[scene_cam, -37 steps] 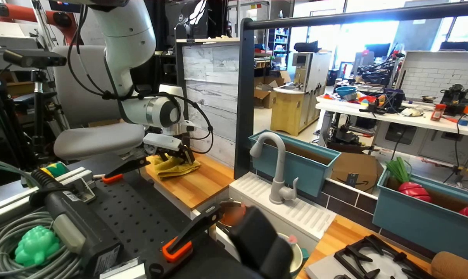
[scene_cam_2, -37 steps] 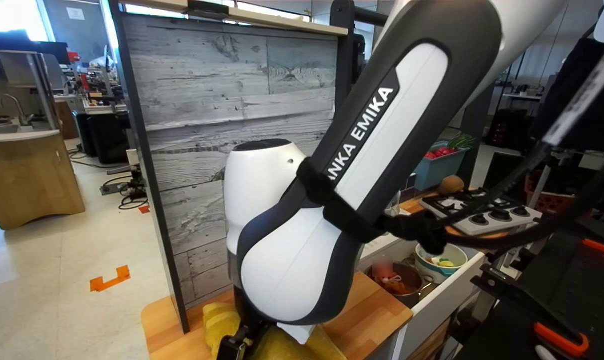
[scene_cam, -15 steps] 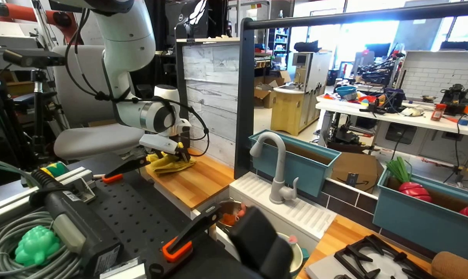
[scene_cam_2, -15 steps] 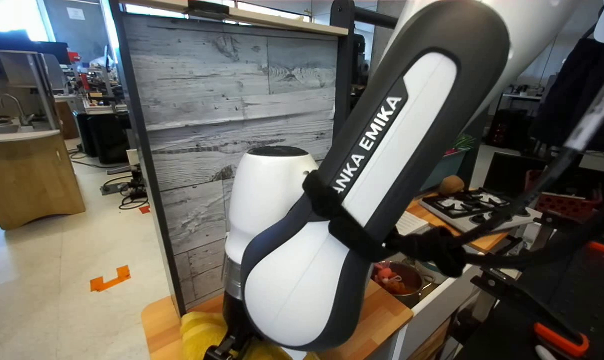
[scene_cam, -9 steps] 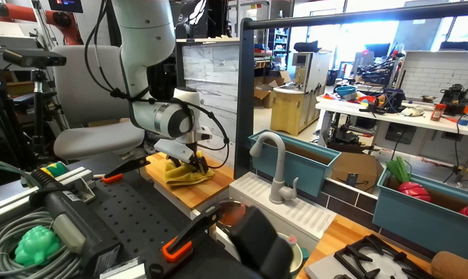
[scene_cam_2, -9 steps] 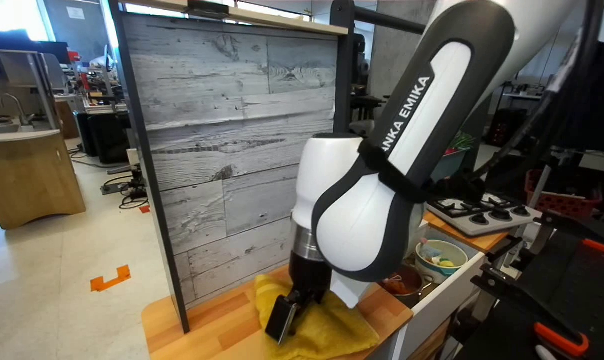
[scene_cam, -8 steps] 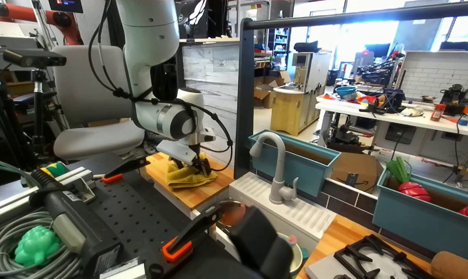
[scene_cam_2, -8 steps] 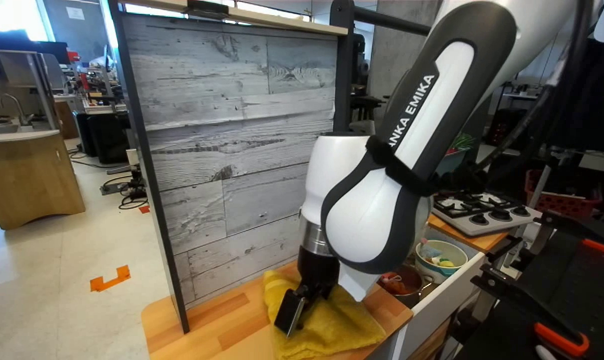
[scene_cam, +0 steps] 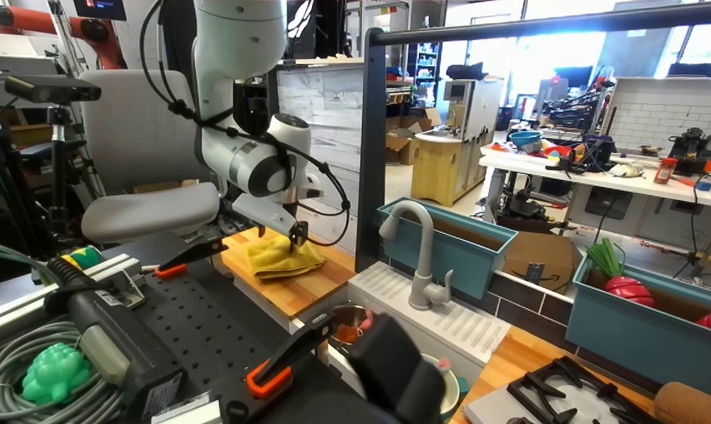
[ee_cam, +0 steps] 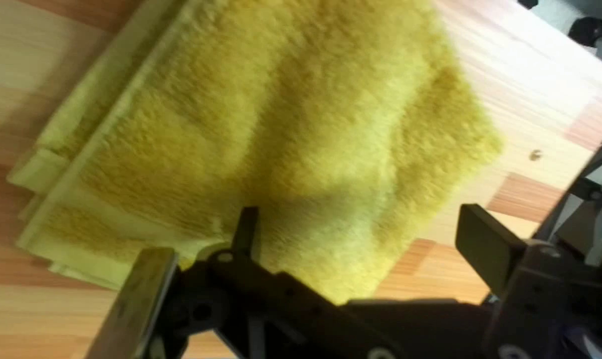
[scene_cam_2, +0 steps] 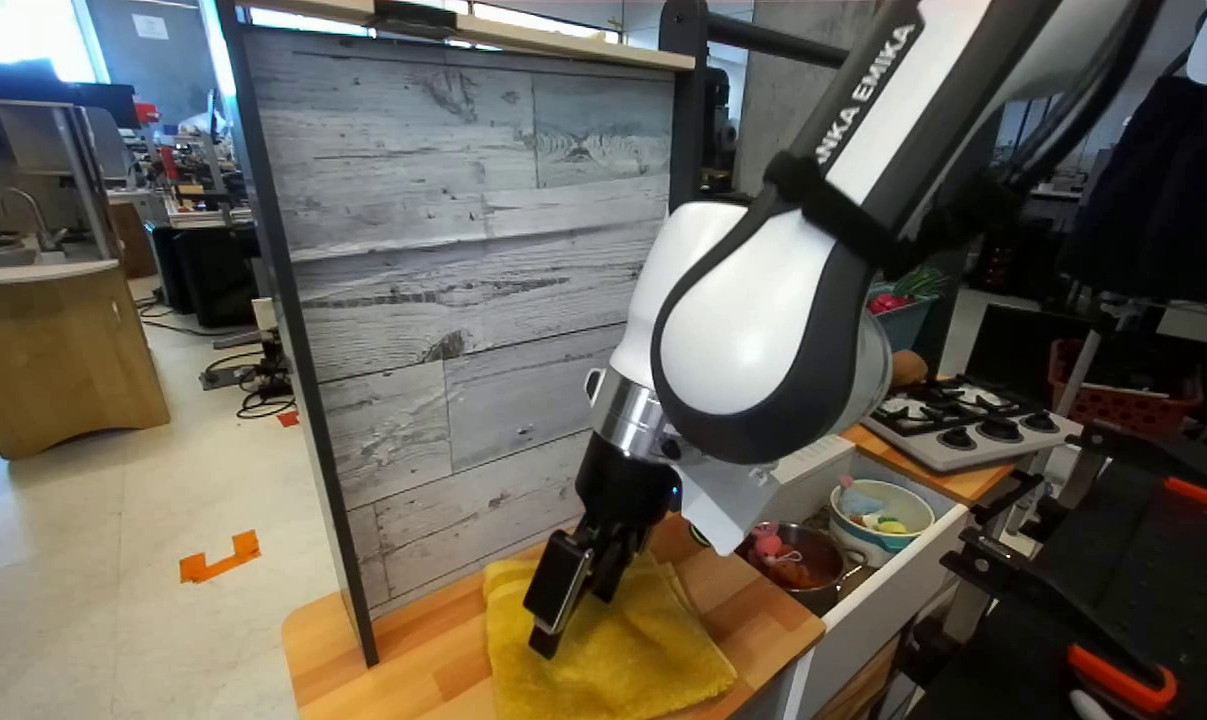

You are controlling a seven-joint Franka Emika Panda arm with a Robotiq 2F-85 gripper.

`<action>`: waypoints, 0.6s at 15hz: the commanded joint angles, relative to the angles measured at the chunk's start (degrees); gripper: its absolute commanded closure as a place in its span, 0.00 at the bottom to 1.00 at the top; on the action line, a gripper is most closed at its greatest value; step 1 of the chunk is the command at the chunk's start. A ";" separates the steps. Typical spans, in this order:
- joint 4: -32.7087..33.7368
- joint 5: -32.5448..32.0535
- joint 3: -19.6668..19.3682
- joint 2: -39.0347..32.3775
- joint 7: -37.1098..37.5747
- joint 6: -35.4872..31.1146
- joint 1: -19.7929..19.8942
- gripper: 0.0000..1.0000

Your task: Pick up the object plush toys from the counter and stove and put them in the pots, then wipe the counter

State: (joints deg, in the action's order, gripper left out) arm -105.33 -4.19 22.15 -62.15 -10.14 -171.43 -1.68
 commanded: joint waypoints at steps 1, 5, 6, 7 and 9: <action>-9.53 0.97 2.58 12.49 0.52 5.05 1.39 0.00; -15.33 5.14 6.67 24.26 -1.16 16.72 4.76 0.00; -16.66 7.41 8.52 26.96 -2.81 18.59 6.55 0.00; -17.81 10.53 10.71 29.61 -4.87 20.16 8.67 0.00; -14.20 12.47 7.69 26.46 -5.62 18.10 4.68 0.00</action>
State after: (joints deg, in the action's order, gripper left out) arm -119.96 5.82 31.82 -36.08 -14.15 -153.56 5.22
